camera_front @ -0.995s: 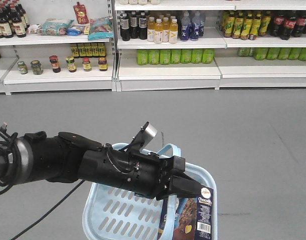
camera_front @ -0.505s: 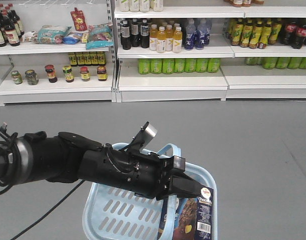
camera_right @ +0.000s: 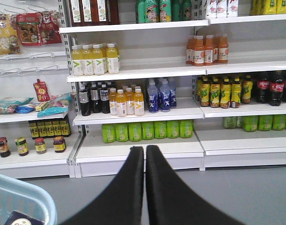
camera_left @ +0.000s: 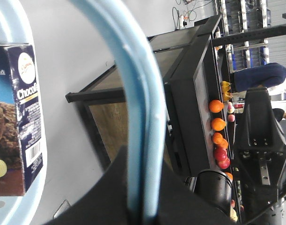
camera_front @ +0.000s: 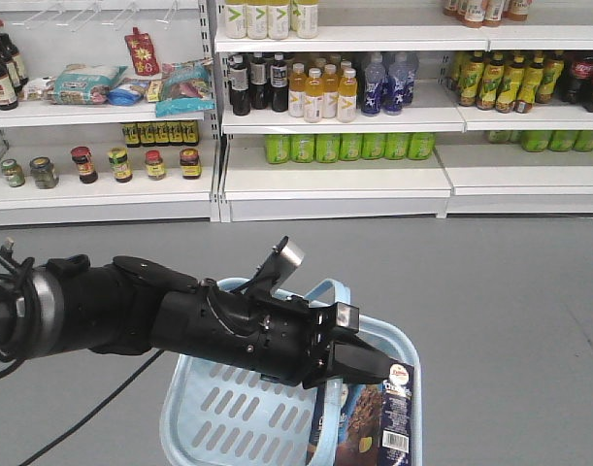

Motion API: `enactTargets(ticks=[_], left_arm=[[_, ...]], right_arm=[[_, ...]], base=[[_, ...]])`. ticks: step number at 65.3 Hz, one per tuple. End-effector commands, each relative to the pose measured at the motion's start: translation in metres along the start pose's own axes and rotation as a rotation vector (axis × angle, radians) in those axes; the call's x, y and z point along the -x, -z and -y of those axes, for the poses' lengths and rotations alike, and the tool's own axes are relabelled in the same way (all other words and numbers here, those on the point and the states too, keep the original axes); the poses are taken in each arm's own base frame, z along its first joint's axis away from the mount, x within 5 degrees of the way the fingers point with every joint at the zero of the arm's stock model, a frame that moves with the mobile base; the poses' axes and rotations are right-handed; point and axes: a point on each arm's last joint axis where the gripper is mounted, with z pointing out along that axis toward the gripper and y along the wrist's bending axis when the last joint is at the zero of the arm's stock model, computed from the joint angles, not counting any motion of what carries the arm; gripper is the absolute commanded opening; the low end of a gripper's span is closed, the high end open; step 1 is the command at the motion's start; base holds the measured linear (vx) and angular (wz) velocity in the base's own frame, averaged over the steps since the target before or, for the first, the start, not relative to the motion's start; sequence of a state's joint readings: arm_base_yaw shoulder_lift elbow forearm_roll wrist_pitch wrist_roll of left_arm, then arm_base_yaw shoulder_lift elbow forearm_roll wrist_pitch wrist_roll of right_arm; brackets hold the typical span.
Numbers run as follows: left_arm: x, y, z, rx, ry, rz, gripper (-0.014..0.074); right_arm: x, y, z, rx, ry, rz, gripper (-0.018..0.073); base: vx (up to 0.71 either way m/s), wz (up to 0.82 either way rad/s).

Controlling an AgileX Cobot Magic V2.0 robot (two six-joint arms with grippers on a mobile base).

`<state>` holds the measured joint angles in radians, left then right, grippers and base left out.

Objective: Left arm holds basket, right arm returns cookies
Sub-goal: 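Keep holding the basket and drive up to the drink shelves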

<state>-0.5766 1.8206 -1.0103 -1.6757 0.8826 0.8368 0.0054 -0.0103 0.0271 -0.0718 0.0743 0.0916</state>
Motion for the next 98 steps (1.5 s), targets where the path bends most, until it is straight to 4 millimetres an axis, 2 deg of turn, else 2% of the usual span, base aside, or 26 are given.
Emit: enactTargets(ticks=[1,73,98], left_arm=[[0.0057,0.0103,0.0328,-0.141,-0.007,0.044,-0.0007],[0.0057,0.0103,0.0328,-0.141,-0.007,0.044,-0.0007],[0.0057,0.0103,0.0328,-0.141,-0.007,0.044,-0.0007]], right_arm=[[0.0062,0.0011,-0.0004,0.003,0.009,0.083,-0.0008],[0.0062,0.0011,-0.0004,0.003,0.009,0.083,-0.0008],[0.0062,0.0011,-0.0004,0.003,0.009,0.083,-0.0008]], base=[[0.32,-0.03],[0.32,0.04],[0.28,-0.31]])
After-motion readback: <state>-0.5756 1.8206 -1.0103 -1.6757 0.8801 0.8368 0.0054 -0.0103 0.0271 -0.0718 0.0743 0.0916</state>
